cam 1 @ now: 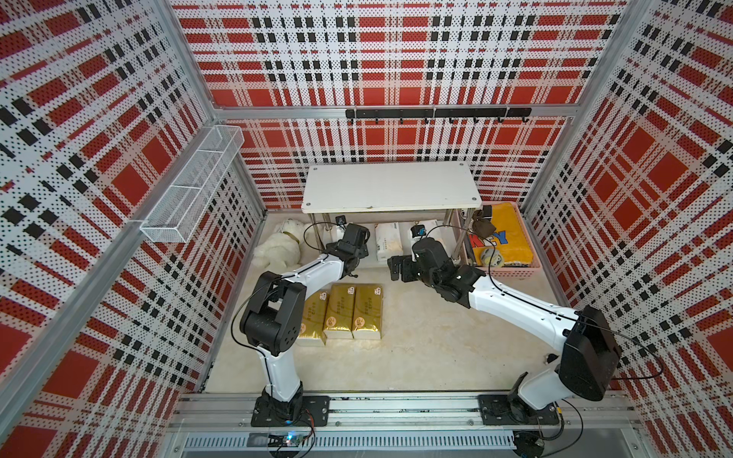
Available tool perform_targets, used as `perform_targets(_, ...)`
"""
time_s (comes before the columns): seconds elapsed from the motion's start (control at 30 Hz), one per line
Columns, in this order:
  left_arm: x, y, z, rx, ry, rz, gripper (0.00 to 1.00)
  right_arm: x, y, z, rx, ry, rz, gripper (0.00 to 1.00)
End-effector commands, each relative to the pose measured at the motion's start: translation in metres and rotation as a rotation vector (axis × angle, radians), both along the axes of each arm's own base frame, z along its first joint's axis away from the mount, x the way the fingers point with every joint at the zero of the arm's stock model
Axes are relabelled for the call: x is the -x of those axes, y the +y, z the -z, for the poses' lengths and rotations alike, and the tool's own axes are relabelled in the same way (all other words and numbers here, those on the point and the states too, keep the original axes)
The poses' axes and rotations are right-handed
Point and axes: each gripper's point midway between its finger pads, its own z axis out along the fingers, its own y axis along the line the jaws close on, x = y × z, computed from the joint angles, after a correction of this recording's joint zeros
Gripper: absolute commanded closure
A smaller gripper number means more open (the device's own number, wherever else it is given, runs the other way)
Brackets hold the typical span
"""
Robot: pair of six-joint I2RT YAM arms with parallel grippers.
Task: Place the tissue boxes on the shelf by color
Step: Place a box of tissues on the shelf.
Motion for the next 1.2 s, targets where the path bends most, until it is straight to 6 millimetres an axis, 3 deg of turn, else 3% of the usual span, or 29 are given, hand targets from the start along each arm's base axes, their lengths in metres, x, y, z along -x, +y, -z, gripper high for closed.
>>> perform_targets(0.0,0.018,0.013,0.026,-0.034,0.112,0.056,0.14,0.000,-0.002,-0.009,-0.025,-0.017,0.004,0.00)
perform_targets(0.27,0.023,0.017,0.027,-0.110,0.170,0.187,0.14,-0.002,0.001,-0.007,-0.031,-0.014,0.002,0.00)
perform_targets(0.8,0.022,0.028,0.024,-0.099,0.157,0.201,0.13,0.000,-0.001,-0.007,-0.034,-0.015,0.003,0.00)
perform_targets(1.17,0.016,0.031,-0.022,-0.066,0.039,0.133,0.05,0.000,-0.001,-0.004,-0.029,-0.010,0.003,0.00)
